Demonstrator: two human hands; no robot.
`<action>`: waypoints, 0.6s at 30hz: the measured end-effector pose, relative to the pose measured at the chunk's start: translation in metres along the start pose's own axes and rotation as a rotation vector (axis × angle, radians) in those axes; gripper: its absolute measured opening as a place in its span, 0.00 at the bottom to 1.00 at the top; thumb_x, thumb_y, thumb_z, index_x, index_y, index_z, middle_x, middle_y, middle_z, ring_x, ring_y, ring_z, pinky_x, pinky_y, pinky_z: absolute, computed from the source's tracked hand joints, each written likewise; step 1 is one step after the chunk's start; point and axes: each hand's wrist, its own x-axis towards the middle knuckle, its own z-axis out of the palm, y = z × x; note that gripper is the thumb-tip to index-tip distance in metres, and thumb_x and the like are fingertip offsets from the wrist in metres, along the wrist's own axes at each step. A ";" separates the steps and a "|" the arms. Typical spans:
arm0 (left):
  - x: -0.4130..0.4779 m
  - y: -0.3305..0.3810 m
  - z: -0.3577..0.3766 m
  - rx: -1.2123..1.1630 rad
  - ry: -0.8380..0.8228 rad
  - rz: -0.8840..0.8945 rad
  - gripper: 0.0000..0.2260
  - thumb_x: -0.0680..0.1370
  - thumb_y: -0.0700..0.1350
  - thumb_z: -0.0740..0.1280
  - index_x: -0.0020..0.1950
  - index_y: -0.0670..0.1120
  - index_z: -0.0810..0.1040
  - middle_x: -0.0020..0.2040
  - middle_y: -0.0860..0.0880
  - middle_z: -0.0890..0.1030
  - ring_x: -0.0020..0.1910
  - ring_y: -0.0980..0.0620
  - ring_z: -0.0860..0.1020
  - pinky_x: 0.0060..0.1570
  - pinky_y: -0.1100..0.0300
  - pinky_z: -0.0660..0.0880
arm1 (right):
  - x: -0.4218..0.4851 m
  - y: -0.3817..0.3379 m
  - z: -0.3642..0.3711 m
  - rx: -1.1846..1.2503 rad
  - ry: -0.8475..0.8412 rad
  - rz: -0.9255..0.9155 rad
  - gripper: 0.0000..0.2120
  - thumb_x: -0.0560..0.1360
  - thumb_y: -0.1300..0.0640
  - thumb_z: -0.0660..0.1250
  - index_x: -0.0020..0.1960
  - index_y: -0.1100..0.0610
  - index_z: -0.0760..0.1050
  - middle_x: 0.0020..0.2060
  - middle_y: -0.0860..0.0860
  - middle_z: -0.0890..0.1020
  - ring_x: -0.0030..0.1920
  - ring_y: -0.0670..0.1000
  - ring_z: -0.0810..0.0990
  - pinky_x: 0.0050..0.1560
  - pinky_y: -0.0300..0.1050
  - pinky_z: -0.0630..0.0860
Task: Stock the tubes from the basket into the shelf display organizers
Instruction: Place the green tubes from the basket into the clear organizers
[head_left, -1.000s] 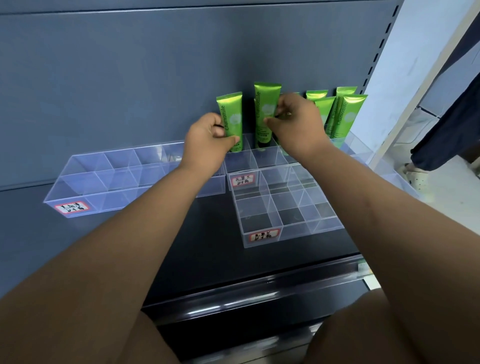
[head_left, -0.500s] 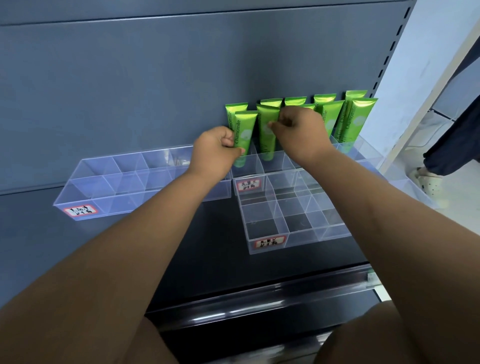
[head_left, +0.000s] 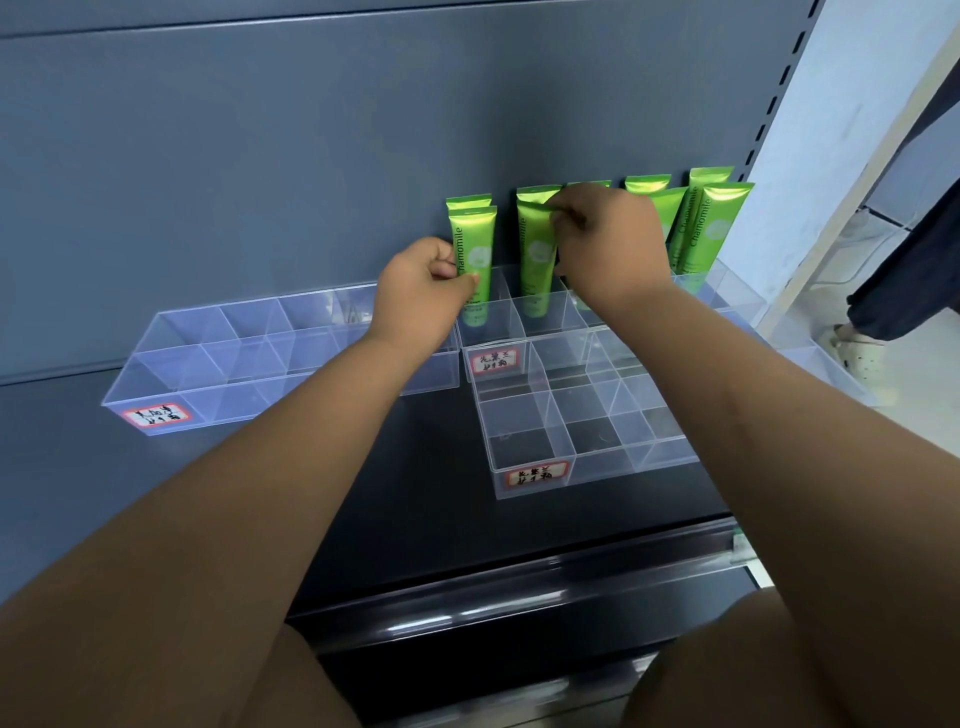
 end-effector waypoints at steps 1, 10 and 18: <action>0.000 0.000 0.000 0.000 0.005 -0.002 0.07 0.75 0.40 0.74 0.46 0.40 0.77 0.38 0.51 0.76 0.40 0.52 0.76 0.49 0.54 0.78 | 0.000 0.000 -0.001 -0.016 0.009 -0.009 0.14 0.76 0.59 0.61 0.54 0.56 0.84 0.38 0.57 0.85 0.42 0.62 0.83 0.45 0.50 0.80; -0.001 0.000 -0.001 -0.043 0.008 0.003 0.08 0.76 0.39 0.74 0.45 0.38 0.76 0.39 0.47 0.76 0.38 0.52 0.73 0.42 0.60 0.73 | 0.001 -0.001 -0.001 -0.028 0.032 0.004 0.16 0.77 0.60 0.59 0.55 0.57 0.84 0.40 0.59 0.85 0.42 0.63 0.83 0.43 0.51 0.80; -0.003 0.000 -0.002 -0.047 -0.005 0.015 0.11 0.76 0.39 0.74 0.44 0.35 0.75 0.38 0.43 0.76 0.34 0.51 0.72 0.40 0.58 0.74 | 0.004 -0.007 -0.002 -0.105 0.048 -0.034 0.18 0.73 0.60 0.58 0.53 0.57 0.85 0.45 0.58 0.86 0.44 0.63 0.82 0.45 0.50 0.80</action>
